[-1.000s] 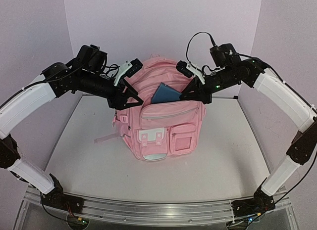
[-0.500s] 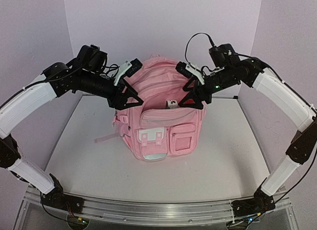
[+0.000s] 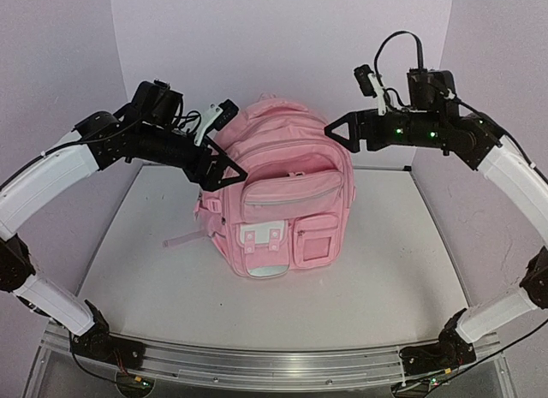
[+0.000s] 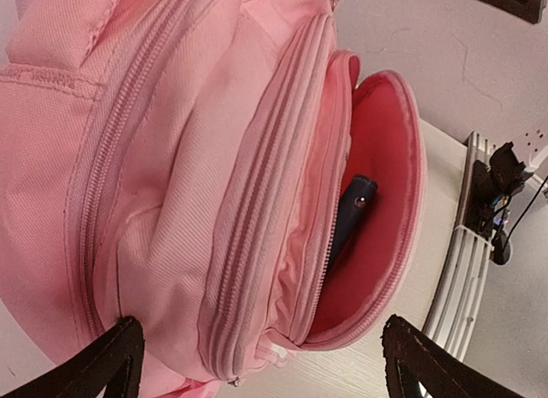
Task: Pack the student bag
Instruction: Zip the student bag at the center of the board.
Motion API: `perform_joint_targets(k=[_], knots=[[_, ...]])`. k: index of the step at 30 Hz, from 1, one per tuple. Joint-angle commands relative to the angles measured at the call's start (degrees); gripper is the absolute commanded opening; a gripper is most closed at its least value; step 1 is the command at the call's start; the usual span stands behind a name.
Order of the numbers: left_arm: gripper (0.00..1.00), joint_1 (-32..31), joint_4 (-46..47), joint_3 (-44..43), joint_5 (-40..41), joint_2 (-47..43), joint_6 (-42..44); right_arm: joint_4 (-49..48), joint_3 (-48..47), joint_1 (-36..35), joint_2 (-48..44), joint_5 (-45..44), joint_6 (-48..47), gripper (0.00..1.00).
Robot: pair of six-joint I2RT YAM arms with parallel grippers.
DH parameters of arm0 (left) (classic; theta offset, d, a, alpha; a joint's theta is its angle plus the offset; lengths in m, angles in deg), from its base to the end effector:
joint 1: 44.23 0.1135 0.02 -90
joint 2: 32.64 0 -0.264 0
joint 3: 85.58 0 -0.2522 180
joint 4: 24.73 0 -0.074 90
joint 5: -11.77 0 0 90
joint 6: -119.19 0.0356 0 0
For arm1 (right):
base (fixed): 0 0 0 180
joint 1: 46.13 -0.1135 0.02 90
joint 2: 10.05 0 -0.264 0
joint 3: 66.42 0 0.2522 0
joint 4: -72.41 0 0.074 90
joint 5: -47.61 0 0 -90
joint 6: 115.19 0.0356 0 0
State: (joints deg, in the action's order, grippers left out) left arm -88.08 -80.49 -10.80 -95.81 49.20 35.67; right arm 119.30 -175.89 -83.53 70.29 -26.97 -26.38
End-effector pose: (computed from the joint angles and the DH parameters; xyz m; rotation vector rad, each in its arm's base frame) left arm 0.2126 -0.2192 0.4171 1.0959 1.8962 -0.7042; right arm 0.2319 0.1892 0.4635 -0.8126 1.7476 0.6817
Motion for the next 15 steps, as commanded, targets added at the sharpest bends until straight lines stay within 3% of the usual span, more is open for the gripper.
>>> perform_joint_targets(k=[1, 7, 15], knots=[[0.99, -0.2, 3.9, 4.2, 5.9, -2.3, 0.2, -7.0, 7.0, 0.1, -4.4, -13.6, 25.9, 0.9], [1.0, -3.1, 10.5, 11.1, 10.0, -5.5, 2.4, -12.3, 17.9, 0.1, -12.7, -21.6, 43.8, 0.88], [1.0, -4.6, 16.6, 15.4, 10.9, -6.0, 3.3, -26.0, 34.7, 0.1, -16.9, -16.8, 62.3, 0.8]])
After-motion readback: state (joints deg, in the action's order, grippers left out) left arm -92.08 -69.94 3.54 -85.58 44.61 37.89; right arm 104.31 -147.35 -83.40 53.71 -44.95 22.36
